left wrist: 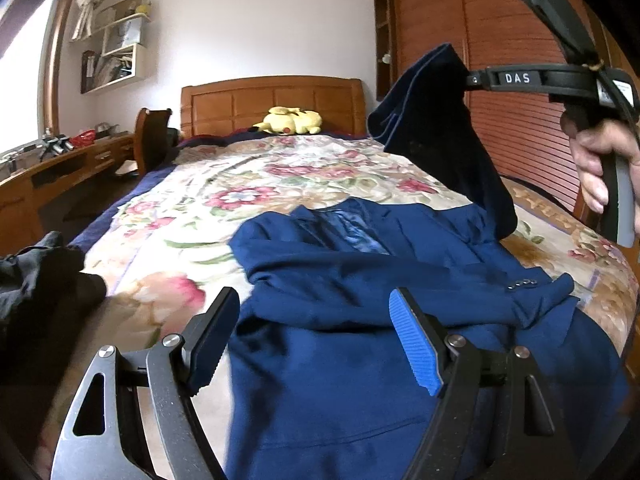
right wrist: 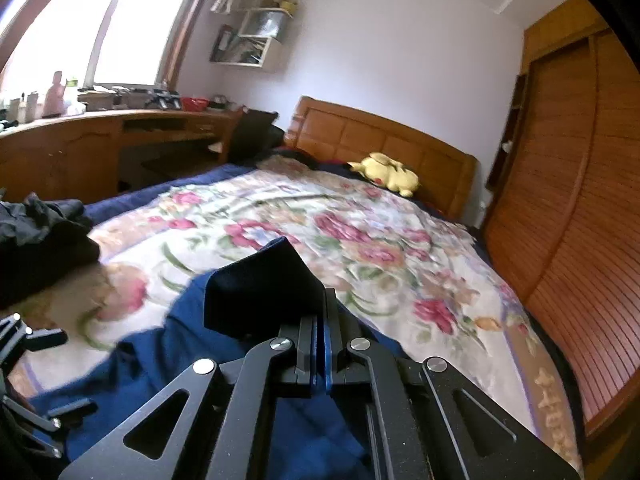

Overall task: Fold large clothes
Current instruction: 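Lift the held sleeve and carry it across the jacket front, then lower the sleeve onto the jacket front and open the right tool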

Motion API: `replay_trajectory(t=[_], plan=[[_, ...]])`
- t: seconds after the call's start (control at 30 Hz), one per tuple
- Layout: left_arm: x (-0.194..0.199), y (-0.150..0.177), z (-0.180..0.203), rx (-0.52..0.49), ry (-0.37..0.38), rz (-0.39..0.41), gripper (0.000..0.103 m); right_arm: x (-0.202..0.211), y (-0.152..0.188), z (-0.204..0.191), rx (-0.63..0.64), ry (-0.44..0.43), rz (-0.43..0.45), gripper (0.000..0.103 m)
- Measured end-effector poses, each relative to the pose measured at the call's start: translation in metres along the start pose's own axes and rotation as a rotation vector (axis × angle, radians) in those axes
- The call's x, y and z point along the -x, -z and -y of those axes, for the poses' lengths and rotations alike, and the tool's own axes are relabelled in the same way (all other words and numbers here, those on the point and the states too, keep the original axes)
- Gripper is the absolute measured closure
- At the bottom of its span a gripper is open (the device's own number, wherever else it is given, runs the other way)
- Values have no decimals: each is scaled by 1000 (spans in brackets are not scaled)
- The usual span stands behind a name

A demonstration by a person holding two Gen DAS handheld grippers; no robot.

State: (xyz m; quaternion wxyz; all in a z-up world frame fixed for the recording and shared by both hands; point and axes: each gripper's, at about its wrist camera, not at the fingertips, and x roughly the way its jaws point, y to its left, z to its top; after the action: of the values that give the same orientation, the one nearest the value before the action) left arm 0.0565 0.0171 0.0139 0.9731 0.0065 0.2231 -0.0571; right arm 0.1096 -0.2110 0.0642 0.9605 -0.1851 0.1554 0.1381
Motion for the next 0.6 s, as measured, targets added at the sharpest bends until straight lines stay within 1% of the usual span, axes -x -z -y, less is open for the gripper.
replay_trajectory(t=[0.2,0.47,0.6], plan=[[12,5,-31,20,-50,10,25,3,-1,-22,26,-62,16,101],[26,14,-74,87,-104,23,25,3,0,-29,38,-135,8,101],[29,16,-92,119,-119,27,25,-4,0,-30,45,-162,-20,101]])
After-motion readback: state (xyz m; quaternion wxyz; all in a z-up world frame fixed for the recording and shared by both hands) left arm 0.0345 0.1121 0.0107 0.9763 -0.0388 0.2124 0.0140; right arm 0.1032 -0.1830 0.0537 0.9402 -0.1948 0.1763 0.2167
